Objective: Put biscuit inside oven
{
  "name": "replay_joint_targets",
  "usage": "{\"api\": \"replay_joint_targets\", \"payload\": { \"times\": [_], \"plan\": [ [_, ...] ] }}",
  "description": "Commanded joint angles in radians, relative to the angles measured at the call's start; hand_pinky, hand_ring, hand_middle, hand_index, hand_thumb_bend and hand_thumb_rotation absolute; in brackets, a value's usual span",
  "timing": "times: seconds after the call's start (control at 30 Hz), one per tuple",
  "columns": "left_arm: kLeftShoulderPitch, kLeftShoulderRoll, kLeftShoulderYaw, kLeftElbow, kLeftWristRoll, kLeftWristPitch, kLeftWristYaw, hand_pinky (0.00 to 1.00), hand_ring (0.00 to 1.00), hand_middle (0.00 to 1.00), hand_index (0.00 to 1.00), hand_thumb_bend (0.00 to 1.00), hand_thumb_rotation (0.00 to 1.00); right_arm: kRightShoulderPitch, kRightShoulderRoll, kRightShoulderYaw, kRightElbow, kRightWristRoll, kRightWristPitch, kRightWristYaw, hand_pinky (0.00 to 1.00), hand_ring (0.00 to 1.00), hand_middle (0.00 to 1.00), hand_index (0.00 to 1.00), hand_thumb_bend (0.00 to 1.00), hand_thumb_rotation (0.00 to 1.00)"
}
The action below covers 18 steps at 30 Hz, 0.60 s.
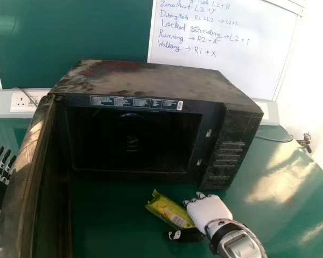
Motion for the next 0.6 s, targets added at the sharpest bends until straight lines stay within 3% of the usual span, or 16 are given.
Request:
{"api": "replay_joint_targets", "payload": {
  "times": [0.0, 0.1, 0.2, 0.43, 0.57],
  "plan": [
    [0.019, -0.021, -0.001, 0.024, -0.02, 0.013, -0.009, 0.66, 0.75, 0.82, 0.92, 0.07, 0.0, 0.016, 0.012, 0.021, 0.019, -0.007, -0.014, 0.015, 0.82, 0.91, 0.88, 0.92, 1.0, 0.35],
    [0.023, -0.024, -0.002, 0.016, -0.015, 0.013, 0.001, 0.63, 0.74, 0.81, 0.91, 0.08, 0.0, 0.017, 0.02, 0.026, 0.022, -0.014, -0.014, 0.017, 0.82, 0.91, 0.89, 0.92, 1.0, 0.35],
    [0.024, -0.025, -0.003, 0.014, -0.011, 0.008, 0.003, 0.69, 0.76, 0.82, 0.92, 0.08, 0.0, 0.018, 0.025, 0.026, 0.026, -0.015, -0.018, 0.012, 0.82, 0.91, 0.89, 0.92, 1.0, 0.34],
    [0.023, -0.025, -0.001, 0.014, -0.02, 0.016, -0.001, 0.74, 0.77, 0.83, 0.93, 0.07, 0.0, 0.011, 0.034, 0.028, 0.051, -0.019, -0.019, -0.008, 0.82, 0.9, 0.89, 0.92, 1.0, 0.34],
    [0.025, -0.026, -0.003, 0.008, -0.017, 0.016, 0.004, 0.69, 0.76, 0.82, 0.92, 0.07, 0.0, 0.006, 0.034, 0.028, 0.059, -0.013, -0.023, -0.008, 0.83, 0.91, 0.89, 0.91, 1.0, 0.33]
  ]
}}
